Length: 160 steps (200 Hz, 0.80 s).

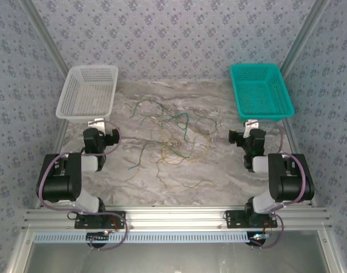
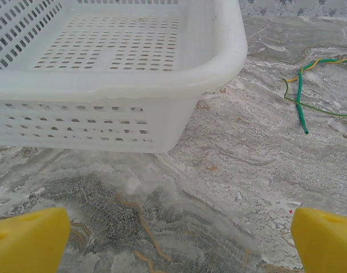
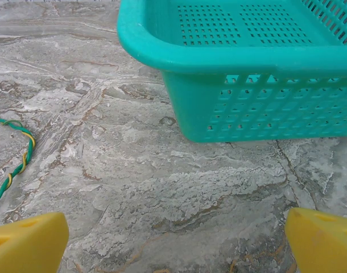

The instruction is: Untangle the cables

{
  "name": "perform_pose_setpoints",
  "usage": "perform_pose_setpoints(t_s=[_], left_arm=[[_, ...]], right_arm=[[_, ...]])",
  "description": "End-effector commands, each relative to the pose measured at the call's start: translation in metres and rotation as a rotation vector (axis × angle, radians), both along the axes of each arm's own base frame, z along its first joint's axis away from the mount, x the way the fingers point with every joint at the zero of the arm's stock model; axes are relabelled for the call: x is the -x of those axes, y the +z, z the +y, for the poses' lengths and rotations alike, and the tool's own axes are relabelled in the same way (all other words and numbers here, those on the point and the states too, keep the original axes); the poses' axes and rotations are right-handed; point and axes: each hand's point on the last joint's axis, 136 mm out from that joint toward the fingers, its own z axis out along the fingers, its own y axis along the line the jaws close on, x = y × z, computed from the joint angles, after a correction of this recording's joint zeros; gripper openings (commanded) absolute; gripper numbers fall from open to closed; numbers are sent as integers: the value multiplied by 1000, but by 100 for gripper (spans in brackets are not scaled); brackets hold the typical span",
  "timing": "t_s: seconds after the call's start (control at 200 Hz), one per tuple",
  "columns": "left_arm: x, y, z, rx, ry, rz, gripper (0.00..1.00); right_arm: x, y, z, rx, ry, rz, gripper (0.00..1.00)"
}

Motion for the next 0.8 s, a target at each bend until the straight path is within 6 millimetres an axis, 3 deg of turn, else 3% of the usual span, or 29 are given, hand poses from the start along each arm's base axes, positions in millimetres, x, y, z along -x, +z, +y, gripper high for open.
perform_pose_setpoints(t_s=[0.0,0.635,0.68,0.715,0.795], left_arm=[[-2,2,-2,-4,-9,-3,99],[-2,2,-1,1,-9,-5,99],[-2,9,-1,-7,-1,-19,99],[0,20,-1,-35,25,-12,99],[17,68,4,-32,150,26,99]], right_arm=[[-5,5,-2,-7,-1,-13,100],[-6,7,-2,-11,0,-19,100],[-2,12,-4,4,-21,-46,100],[2,27,-7,37,-68,-51,100],[19,66,-30,-31,-257,45,100]])
